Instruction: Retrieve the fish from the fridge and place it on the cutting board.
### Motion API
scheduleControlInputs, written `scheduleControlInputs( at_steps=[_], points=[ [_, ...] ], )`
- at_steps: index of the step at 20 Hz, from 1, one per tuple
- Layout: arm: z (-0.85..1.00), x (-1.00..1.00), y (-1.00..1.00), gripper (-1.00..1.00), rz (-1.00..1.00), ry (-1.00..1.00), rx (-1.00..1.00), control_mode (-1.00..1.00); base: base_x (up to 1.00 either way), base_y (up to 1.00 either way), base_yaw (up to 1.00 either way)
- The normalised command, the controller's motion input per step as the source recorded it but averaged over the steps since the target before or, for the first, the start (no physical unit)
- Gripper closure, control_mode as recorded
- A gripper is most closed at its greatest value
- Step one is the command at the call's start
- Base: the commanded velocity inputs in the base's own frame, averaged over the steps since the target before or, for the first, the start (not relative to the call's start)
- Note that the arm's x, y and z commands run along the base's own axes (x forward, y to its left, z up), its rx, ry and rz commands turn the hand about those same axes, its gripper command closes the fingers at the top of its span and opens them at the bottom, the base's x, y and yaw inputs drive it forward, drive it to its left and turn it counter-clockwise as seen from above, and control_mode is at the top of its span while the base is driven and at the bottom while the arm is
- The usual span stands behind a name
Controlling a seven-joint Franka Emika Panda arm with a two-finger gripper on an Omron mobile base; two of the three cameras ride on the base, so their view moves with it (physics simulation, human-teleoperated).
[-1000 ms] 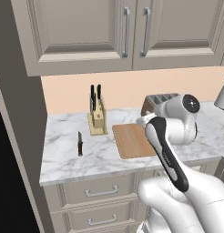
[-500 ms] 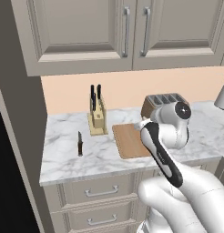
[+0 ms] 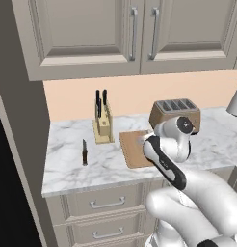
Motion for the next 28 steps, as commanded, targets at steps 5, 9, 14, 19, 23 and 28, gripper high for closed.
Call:
scheduleControlInputs(
  at_steps=[5,9,14,19,23,28],
  points=[
    [-0.32,0.34,0.0,1.0,0.0,0.06,0.0,-1.0,0.0,0.0,0.0],
    [-0.3,0.27,0.0,1.0,0.0,0.04,0.0,-1.0,0.0,0.0,0.0],
    [-0.33,0.24,0.0,1.0,0.0,0.0,0.0,-1.0,0.0,0.0,0.0],
    [-0.32,0.25,-0.01,1.0,0.0,0.0,0.0,-1.0,0.0,0.0,0.0],
    [-0.31,0.28,-0.01,1.0,0.0,0.0,0.0,-1.0,0.0,0.0,0.0],
    [-0.29,0.29,-0.01,1.0,0.0,0.0,0.0,-1.0,0.0,0.0,0.0]
  ],
)
